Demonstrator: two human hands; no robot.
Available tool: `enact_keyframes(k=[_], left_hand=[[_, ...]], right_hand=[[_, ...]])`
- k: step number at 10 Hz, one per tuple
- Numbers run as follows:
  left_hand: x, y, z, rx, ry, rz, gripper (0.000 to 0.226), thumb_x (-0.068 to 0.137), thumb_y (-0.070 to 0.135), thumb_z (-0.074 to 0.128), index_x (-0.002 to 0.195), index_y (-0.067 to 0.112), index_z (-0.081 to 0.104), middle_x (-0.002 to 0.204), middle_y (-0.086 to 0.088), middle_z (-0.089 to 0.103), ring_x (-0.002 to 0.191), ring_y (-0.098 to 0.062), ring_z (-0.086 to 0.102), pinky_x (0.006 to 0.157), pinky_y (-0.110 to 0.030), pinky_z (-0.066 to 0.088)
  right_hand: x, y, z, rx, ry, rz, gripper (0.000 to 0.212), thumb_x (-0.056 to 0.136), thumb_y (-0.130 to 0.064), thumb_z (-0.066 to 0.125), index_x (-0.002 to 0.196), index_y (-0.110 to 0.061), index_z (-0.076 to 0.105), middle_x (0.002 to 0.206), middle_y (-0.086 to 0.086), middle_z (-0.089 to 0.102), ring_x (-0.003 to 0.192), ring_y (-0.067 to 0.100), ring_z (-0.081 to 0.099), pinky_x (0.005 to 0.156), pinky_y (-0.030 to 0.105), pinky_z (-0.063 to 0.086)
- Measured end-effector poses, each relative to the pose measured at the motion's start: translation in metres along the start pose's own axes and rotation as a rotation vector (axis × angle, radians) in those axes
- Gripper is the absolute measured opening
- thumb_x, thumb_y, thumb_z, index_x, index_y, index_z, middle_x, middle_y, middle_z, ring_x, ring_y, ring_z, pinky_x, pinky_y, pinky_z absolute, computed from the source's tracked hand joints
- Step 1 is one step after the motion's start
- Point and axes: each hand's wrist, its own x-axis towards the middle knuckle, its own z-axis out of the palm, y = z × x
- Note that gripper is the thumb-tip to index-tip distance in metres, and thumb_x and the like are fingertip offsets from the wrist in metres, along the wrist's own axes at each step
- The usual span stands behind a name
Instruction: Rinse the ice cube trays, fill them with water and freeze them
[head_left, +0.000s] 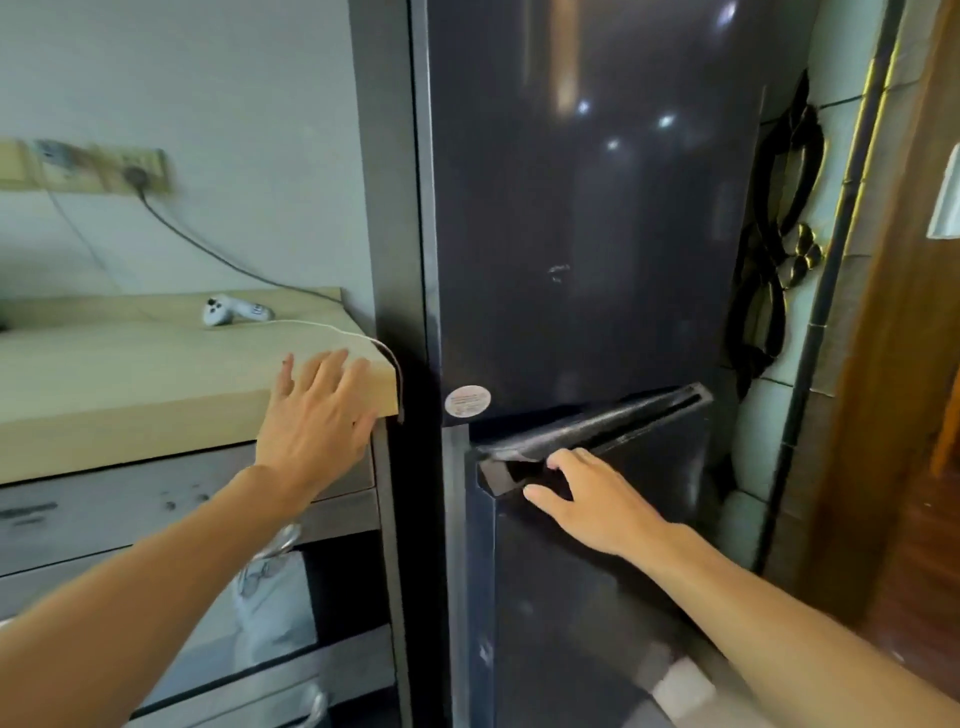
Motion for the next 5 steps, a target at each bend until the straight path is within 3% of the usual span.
enact_keyframes(k=[1, 2, 4, 5], left_hand=[[-0.007, -0.011, 0.004, 0.060, -0.001, 0.035, 0.050, 0.092, 0.031, 0.062, 0.134, 0.005, 0.053, 0.126, -0.015, 0.060, 0.114, -0.039, 0.057, 0.106, -0.049, 0.037], [-0.007, -0.006, 0.005, 0.083, 0.010, 0.010, 0.056, 0.090, 0.040, 0.062, 0.134, 0.006, 0.052, 0.125, -0.013, 0.059, 0.112, -0.036, 0.055, 0.102, -0.047, 0.039], [-0.008, -0.009, 0.017, 0.102, 0.052, 0.000, 0.062, 0.088, 0.049, 0.059, 0.135, 0.011, 0.048, 0.129, -0.010, 0.055, 0.117, -0.031, 0.049, 0.107, -0.046, 0.035], [-0.008, -0.007, 0.018, 0.087, 0.057, -0.007, 0.062, 0.091, 0.049, 0.056, 0.139, 0.011, 0.046, 0.136, -0.010, 0.053, 0.125, -0.032, 0.049, 0.115, -0.047, 0.030]], right_hand=[[0.020, -0.011, 0.034, -0.093, -0.119, -0.123, 0.075, 0.099, -0.063, 0.046, 0.159, -0.021, 0.030, 0.165, -0.002, 0.028, 0.153, 0.017, 0.021, 0.118, 0.035, 0.028], [0.041, -0.020, 0.059, -0.208, -0.145, -0.142, 0.081, 0.101, -0.062, 0.043, 0.164, -0.023, 0.010, 0.172, -0.003, -0.001, 0.158, 0.022, -0.001, 0.123, 0.045, 0.021], [0.048, -0.028, 0.096, -0.270, -0.054, -0.116, 0.087, 0.101, -0.061, 0.045, 0.164, -0.023, -0.001, 0.170, 0.000, -0.020, 0.158, 0.027, -0.005, 0.125, 0.043, 0.018], [0.044, -0.032, 0.083, -0.194, -0.068, -0.090, 0.086, 0.101, -0.057, 0.048, 0.164, -0.024, 0.000, 0.171, -0.003, -0.013, 0.158, 0.023, -0.004, 0.125, 0.042, 0.020]])
